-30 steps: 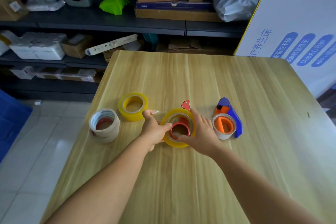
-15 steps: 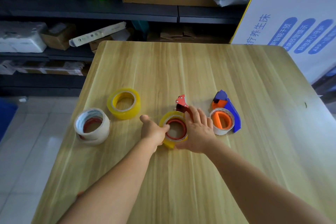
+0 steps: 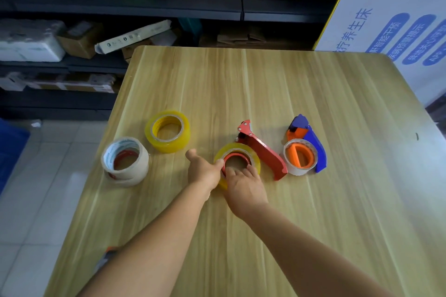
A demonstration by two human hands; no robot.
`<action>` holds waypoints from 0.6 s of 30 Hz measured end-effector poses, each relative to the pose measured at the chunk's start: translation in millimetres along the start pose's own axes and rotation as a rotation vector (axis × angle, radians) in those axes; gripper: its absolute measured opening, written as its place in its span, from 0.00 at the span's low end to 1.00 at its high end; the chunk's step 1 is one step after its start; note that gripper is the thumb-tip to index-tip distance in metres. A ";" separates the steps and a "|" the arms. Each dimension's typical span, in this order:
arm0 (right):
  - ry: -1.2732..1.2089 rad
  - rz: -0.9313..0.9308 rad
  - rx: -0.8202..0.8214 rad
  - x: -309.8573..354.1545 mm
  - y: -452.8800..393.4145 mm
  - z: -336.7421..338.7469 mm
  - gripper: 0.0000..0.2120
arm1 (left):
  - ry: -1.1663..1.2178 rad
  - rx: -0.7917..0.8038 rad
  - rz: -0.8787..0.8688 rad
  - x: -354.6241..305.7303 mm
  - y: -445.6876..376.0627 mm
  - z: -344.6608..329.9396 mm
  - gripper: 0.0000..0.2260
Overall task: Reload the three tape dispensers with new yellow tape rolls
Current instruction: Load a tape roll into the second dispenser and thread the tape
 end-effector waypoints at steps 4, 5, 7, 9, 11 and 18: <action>-0.113 -0.039 -0.050 -7.1 2.7 -0.3 0.18 | 0.068 0.039 -0.005 6.0 3.1 2.5 0.29; -0.178 -0.047 -0.076 -9.5 4.2 3.4 0.18 | 0.084 0.053 -0.016 6.2 4.1 2.4 0.30; -0.307 -0.058 -0.110 -14.4 8.1 13.2 0.18 | 0.128 0.081 -0.032 3.6 9.7 3.4 0.33; -0.446 -0.052 -0.160 -16.7 13.7 29.2 0.19 | 0.222 0.116 -0.053 -1.9 18.4 2.5 0.34; -0.610 -0.082 -0.178 -21.7 18.7 43.5 0.22 | 0.374 0.179 -0.049 -8.2 27.8 -2.8 0.30; -1.051 -0.169 -0.098 -34.3 33.9 47.4 0.15 | 0.495 0.204 -0.167 -41.4 53.5 -1.9 0.18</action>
Point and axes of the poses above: each hand's wrist, its own y-axis away from the middle knuckle, its own z-axis out of the back of the hand, x = y × z, the point moved 9 cm from there along -y, towards the middle knuckle, and after that the axes turned 4 degrees about -y, right-handed, at the moved point
